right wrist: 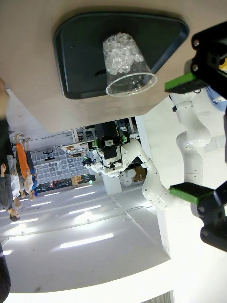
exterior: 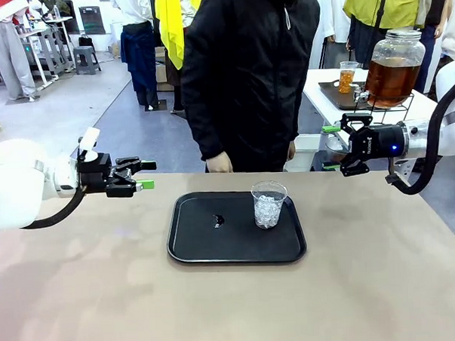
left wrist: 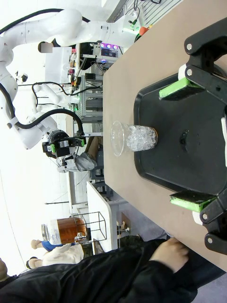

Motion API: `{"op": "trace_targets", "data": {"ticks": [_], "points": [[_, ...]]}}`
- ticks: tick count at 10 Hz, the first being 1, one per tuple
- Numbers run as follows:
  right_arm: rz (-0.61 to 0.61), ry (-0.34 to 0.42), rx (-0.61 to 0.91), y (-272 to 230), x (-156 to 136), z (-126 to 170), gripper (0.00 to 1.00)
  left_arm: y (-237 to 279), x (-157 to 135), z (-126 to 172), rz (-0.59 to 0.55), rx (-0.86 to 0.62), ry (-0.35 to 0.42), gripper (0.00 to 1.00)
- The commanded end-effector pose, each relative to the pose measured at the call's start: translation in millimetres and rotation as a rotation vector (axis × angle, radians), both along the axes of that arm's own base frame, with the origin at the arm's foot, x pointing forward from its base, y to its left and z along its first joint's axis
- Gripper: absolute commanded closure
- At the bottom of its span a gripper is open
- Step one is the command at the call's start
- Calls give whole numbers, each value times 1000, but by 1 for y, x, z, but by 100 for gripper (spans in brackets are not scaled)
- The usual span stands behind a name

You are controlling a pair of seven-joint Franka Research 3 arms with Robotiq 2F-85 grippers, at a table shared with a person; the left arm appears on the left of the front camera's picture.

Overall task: Pour the drink into the iced cup.
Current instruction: Pick up the iced cup indicated by the human and present it to them.

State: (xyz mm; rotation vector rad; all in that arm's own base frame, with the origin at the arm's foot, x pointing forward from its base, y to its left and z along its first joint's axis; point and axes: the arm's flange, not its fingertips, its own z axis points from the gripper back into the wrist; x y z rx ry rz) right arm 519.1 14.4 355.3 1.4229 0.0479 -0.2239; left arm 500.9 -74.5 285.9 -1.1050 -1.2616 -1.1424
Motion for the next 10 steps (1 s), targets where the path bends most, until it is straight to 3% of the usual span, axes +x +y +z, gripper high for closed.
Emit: {"op": "trace_targets", "data": {"ticks": [1,10], "points": [[-1,-1,1,0,0,1,0,-1,0,1,1,4,-3,0],[-1,-1,1,0,0,1,0,-1,0,1,1,4,-3,0]]}}
